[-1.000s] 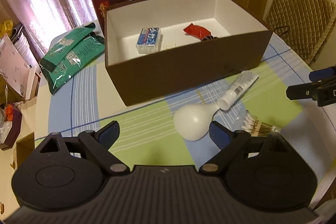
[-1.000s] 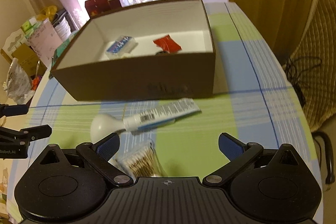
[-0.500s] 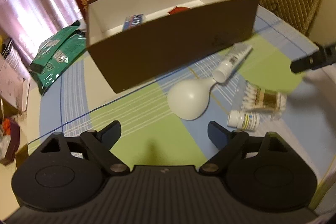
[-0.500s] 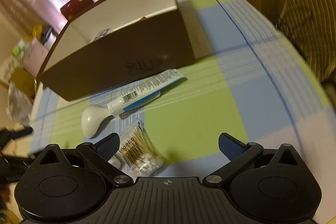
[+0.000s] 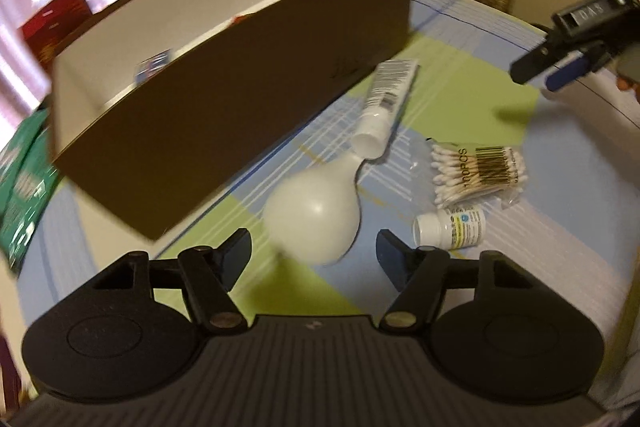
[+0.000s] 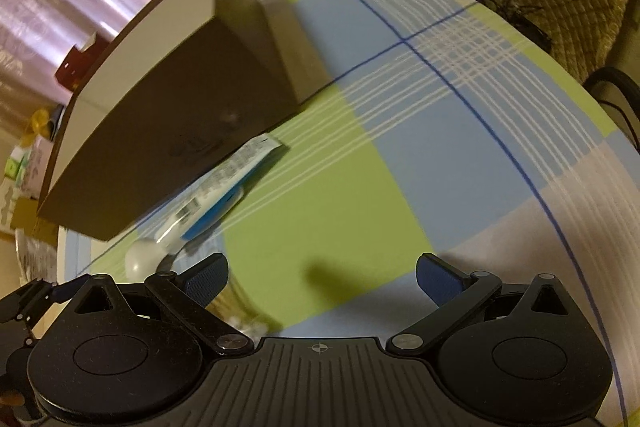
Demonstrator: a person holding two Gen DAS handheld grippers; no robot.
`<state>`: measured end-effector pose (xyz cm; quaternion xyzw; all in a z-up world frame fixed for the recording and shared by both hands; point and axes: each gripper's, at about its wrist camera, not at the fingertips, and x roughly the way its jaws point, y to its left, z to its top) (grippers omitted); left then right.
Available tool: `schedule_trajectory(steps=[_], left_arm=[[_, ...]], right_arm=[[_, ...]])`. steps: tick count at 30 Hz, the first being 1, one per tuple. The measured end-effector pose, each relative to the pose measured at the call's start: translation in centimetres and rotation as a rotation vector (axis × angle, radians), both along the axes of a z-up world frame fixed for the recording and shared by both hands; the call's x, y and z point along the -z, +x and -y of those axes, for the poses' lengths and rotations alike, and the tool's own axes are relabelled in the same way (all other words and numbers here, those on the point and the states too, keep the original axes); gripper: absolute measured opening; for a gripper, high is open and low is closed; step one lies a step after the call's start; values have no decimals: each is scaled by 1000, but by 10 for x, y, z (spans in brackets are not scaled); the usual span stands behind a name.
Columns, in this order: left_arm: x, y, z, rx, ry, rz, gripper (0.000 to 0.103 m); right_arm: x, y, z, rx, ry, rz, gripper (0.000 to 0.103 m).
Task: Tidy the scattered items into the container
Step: 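Lower the right gripper toward the white tube beside the cotton swabs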
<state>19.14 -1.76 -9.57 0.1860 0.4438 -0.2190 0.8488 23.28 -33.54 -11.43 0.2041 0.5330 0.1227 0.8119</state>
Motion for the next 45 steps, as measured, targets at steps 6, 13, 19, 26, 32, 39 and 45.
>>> schedule_trajectory(steps=[6,13,19,26,32,39,45], left_arm=[[13,31,18,144,24,-22,66],[26,58,28,234,38,-75,55],[28,50,19,251,31,-96,49],[26,9,-7,222,39,-133,43],[22,-27,-29,140,60,-183,42],[18,-48,-39,4,5,-176,41],[0,-60,-50,-66,-34,-129,40]], right_arm=[[6,9,6,32,-2,-22,103],[9,16,7,47,-6,-33,103],[8,19,1,33,-15,-31,103],[7,20,-14,-14,-13,-28,103],[3,17,-28,-66,7,-14,103],[-16,13,-65,-180,94,32,103],[-27,5,-107,-320,69,61,103]])
